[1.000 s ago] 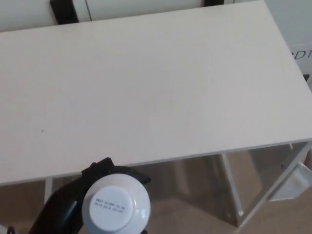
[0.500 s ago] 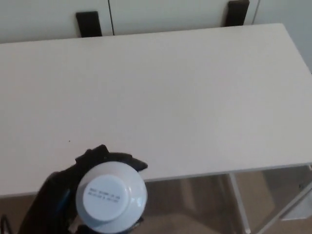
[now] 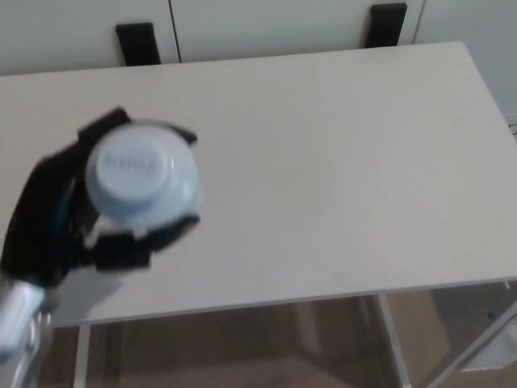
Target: The robot picks up a bottle from a person using its left hand and walk towards the table in frontand put the bottle on the table.
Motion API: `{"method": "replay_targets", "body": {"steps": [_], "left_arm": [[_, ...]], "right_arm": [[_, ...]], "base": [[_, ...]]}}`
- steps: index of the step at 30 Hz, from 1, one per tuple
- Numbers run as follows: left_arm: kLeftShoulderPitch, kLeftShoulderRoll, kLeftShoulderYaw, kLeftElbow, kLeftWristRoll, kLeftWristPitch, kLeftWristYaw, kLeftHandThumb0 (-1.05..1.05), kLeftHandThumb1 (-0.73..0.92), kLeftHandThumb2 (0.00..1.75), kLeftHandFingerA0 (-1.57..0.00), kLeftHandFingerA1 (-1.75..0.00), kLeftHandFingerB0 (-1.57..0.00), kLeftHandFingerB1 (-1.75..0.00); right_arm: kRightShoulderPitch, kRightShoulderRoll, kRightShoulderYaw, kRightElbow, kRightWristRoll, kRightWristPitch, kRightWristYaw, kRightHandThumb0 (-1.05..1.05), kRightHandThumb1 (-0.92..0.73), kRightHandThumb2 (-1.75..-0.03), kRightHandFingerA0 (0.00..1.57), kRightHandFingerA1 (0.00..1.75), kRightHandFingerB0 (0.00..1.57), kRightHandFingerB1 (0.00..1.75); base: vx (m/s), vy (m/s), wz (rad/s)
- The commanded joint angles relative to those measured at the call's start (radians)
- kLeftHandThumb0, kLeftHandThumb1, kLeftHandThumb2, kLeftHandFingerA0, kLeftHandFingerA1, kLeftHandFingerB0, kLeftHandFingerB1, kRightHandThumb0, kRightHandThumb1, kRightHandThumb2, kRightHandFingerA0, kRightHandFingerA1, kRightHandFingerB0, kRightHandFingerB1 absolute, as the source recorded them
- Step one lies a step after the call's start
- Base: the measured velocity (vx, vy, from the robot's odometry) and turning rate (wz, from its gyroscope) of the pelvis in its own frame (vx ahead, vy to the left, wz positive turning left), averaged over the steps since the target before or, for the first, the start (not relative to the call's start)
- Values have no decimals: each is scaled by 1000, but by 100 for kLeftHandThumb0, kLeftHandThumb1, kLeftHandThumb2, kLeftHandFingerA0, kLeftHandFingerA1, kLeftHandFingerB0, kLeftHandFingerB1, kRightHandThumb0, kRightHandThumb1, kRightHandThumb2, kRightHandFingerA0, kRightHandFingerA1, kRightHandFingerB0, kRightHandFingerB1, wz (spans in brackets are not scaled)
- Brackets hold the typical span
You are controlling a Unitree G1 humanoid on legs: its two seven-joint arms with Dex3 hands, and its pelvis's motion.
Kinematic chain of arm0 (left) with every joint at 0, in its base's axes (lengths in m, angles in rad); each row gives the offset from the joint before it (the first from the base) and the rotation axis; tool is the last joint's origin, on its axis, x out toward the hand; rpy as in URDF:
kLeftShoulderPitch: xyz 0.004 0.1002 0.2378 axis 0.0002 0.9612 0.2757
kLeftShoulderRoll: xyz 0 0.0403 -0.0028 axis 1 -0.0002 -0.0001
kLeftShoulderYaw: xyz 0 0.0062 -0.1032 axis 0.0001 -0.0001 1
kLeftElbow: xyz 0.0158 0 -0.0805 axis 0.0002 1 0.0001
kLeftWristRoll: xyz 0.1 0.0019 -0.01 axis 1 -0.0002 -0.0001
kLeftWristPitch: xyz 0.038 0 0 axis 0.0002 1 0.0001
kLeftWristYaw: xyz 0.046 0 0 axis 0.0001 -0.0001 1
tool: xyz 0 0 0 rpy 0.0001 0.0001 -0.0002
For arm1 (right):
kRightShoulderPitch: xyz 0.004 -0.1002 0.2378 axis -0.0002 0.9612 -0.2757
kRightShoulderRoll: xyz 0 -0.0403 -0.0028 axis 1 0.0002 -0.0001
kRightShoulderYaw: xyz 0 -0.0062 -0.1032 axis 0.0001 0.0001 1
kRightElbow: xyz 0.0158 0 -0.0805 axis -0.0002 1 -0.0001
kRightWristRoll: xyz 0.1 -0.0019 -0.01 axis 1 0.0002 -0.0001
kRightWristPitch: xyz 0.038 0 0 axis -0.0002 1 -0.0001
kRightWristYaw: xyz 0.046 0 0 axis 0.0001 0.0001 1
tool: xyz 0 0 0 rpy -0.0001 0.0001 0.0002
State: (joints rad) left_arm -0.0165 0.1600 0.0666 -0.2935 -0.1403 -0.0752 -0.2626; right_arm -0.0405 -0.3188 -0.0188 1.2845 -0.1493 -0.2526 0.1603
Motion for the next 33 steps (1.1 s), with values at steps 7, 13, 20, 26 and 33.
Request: {"method": "replay_targets", "body": {"steps": [7, 13, 20, 26, 33], "left_arm": [[-371, -41, -104, 483, 119, 155, 82, -11, 78, 77, -100, -130, -75, -108], [-506, -115, -137, 764, 124, 181, 96, -12, 77, 78, -102, -132, -78, -105], [-536, -163, -175, 926, 147, 110, 106, -10, 77, 78, -103, -136, -80, -112], [-484, -185, -203, 899, 146, 126, 80, -10, 80, 74, -97, -133, -79, -100], [-469, -161, -220, 905, 107, 61, -63, -74, 45, 74, 0, 0, 0, 0]], "right_arm": [[11, -9, 6, 1, 2, -5, 18, -63, -57, -90, 40, 54, 31, 47], [3, -7, 4, -2, 6, -2, 23, -66, -57, -89, 38, 53, 32, 47], [1, -10, 5, -6, 5, -3, 33, -68, -57, -89, 39, 52, 33, 47], [-6, -9, 15, -6, -3, -2, 37, -65, -56, -89, 35, 51, 32, 47], [-18, -4, 3, -5, 11, 9, 44, -63, -55, -88, 35, 51, 30, 47]], "base": [[0, 0, 0], [0, 0, 0], [0, 0, 0], [0, 0, 0], [0, 0, 0]]}}
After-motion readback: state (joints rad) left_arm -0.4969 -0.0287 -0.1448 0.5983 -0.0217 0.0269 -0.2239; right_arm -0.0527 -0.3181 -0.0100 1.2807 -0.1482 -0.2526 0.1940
